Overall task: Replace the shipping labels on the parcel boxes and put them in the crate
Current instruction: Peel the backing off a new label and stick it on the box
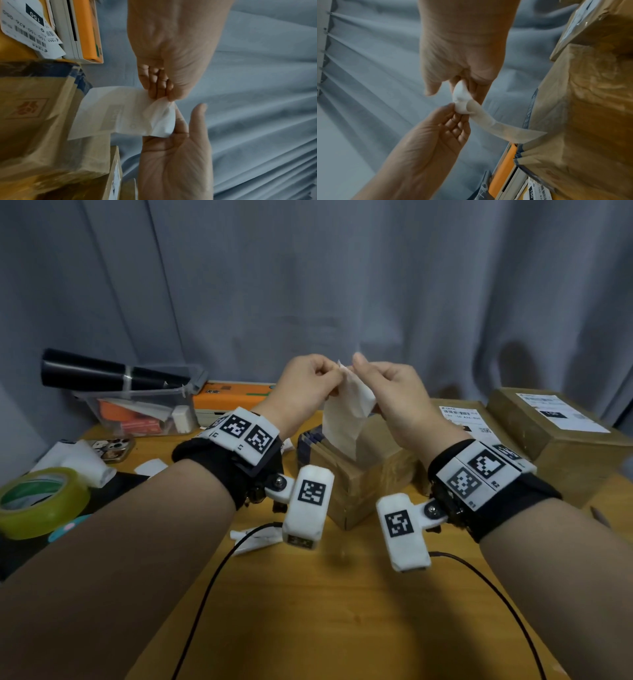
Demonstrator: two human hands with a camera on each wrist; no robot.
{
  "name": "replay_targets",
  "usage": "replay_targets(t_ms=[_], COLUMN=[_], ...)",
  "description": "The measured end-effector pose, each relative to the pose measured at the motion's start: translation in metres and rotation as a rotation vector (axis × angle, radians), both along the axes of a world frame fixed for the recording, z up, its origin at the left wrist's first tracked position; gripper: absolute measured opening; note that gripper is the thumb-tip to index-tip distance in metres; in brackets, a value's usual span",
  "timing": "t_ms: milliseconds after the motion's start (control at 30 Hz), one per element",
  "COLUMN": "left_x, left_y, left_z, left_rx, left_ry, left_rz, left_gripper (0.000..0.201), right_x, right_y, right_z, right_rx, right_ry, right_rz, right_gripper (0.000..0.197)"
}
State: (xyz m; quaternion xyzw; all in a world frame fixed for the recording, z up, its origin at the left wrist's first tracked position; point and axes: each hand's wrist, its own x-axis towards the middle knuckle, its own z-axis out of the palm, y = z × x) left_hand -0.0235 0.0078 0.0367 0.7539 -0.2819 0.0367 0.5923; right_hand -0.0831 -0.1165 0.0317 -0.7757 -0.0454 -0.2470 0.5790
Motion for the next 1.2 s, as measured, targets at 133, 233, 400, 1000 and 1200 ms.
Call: replay_targets(t_ms=[133,233,400,1000,1200], left_x=[-0.005,-0.007,-0.008,0.001,0.002], left_y=[-0.002,-0.003,-0.004,0.0,-0.005], left_z=[-0.001,0.0,-0.001,-0.022,-0.023], left_rx=[0.029,0.054,-0.063,-0.273,-0.317], left_ry=[-0.046,-0.035,0.142,0.309,0.458], left_rz=[-0.043,-0.047,-0.092,0.016,0.081], left_gripper=[0.016,0.013,0.023,0.02,0.022], right_x=[0.0,0.002,0.004,0.017,0.011], right_y=[-0.001,-0.005,-0.005,-0.015,-0.01], right_z=[0.003,0.005,0.008,-0.007,-0.011], right_rx=[0.057,0.031,0.058,0.554,0.382], right_ry=[0.015,0.076,0.146,0.122,0.129], right_rz=[-0.059,-0.1,-0.118,-0.316,-0.223], right_gripper=[0.03,0.026,0.025,0.025,0.023])
